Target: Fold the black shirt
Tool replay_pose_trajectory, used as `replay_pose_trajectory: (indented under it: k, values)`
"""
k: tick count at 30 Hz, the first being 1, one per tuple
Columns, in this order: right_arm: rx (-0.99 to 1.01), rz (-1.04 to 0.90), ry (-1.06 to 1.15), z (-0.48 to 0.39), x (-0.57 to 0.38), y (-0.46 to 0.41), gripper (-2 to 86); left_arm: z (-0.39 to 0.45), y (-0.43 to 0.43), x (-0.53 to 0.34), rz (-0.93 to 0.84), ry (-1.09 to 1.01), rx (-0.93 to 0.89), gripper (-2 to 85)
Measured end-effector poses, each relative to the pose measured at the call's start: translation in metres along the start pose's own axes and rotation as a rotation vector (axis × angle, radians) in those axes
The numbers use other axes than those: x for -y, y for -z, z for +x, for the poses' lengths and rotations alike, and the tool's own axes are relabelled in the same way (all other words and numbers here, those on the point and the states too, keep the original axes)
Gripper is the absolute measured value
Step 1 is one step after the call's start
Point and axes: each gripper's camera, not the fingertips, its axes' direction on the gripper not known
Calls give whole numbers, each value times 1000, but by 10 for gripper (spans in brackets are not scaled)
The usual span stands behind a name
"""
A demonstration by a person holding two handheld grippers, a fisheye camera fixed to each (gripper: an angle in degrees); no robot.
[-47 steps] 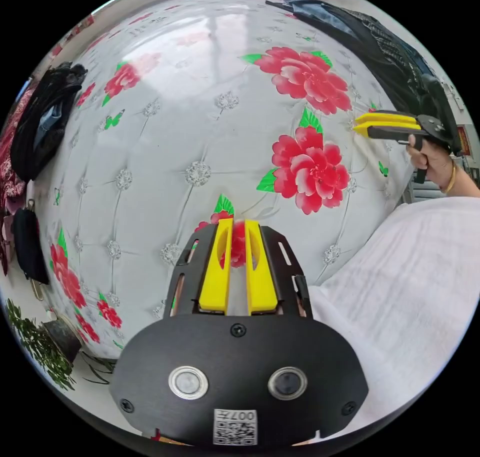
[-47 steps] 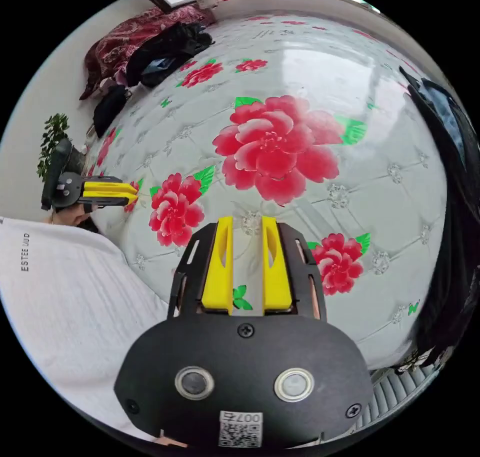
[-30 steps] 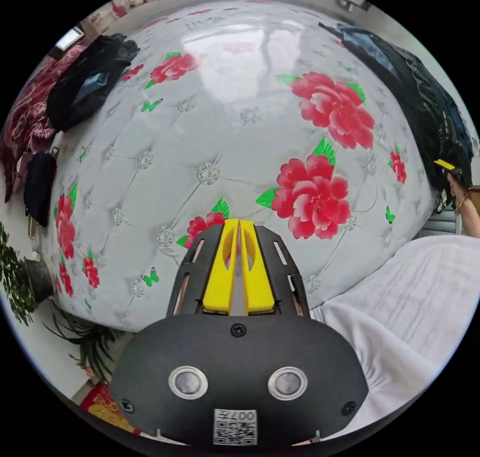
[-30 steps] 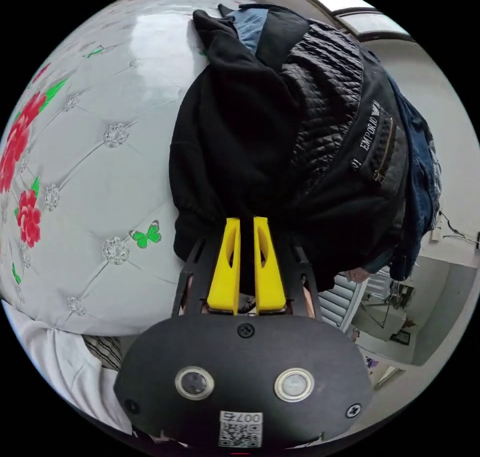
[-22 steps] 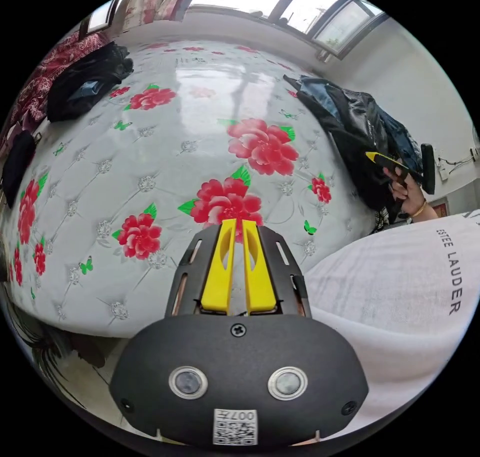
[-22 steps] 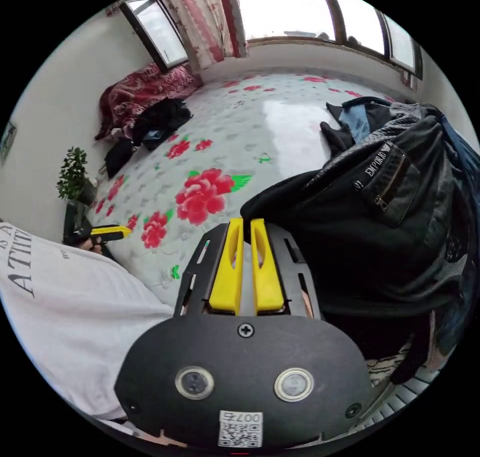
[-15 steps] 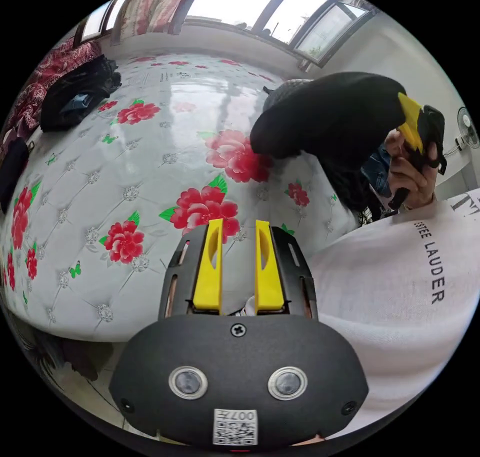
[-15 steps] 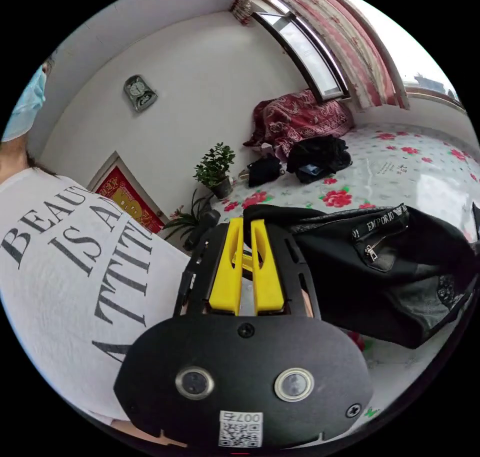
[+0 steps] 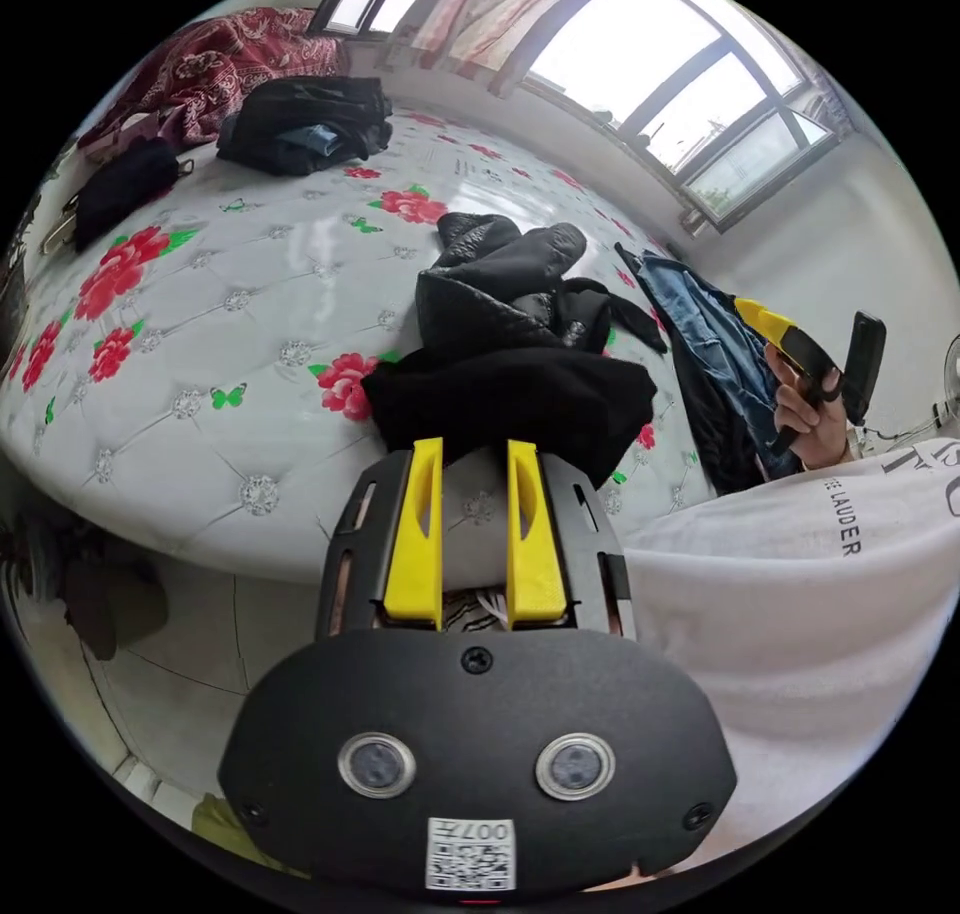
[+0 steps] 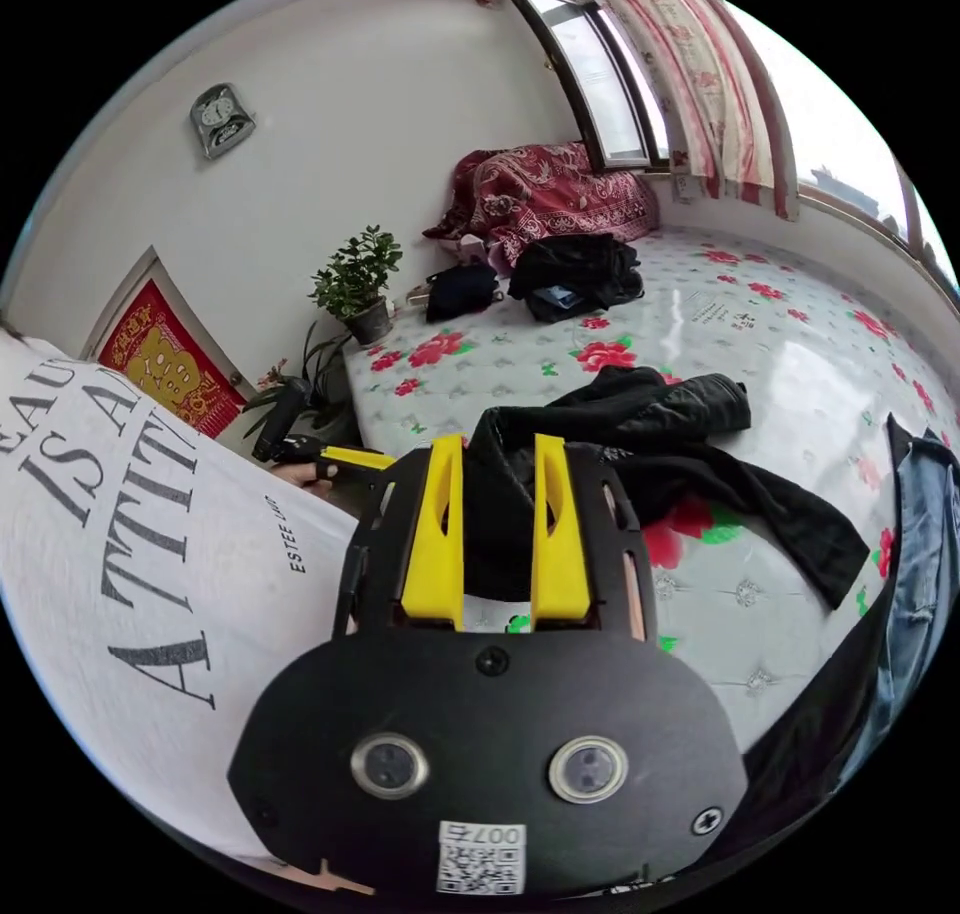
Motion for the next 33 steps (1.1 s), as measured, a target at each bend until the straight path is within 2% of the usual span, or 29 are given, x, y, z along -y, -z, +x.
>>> replay_pose_trajectory:
  k: [3,10,11,13,15,17,20,23,28,30,33]
  values:
    - [0,-79,131,-28,31,-22,85,-10,-3,-9,-20,-12,-7,91]
    - [-30,-496,432,-85,34,-162,98,-27,-13,-31,-86,-77,-21,92]
    - [-74,-579,429,-82,26,-188,95,-30,-16,-38,-100,-79,-29,93]
    - [-131,-625,344,-65,25,-209,86,-34,-19,-48,-120,-76,-45,96]
    - [-40,-613,176,-42,48,-197,74,-36,-21,-57,-131,-87,-61,101]
    - [224,-379,-80,0,91,-133,64,-32,-21,-67,-131,-132,-52,108]
    - [433,11,-267,47,127,-33,57,-20,-28,-74,-135,-226,-26,144]
    - [457,186,-292,59,142,35,54,0,-41,-69,-150,-313,-50,209]
    - [541,403,-365,66,131,113,55,56,-68,-58,-166,-488,-92,261]
    - [554,447,-364,61,127,139,57,81,-79,-57,-170,-562,-39,255]
    - [516,489,-318,42,128,190,57,104,-100,-51,-183,-583,246,122]
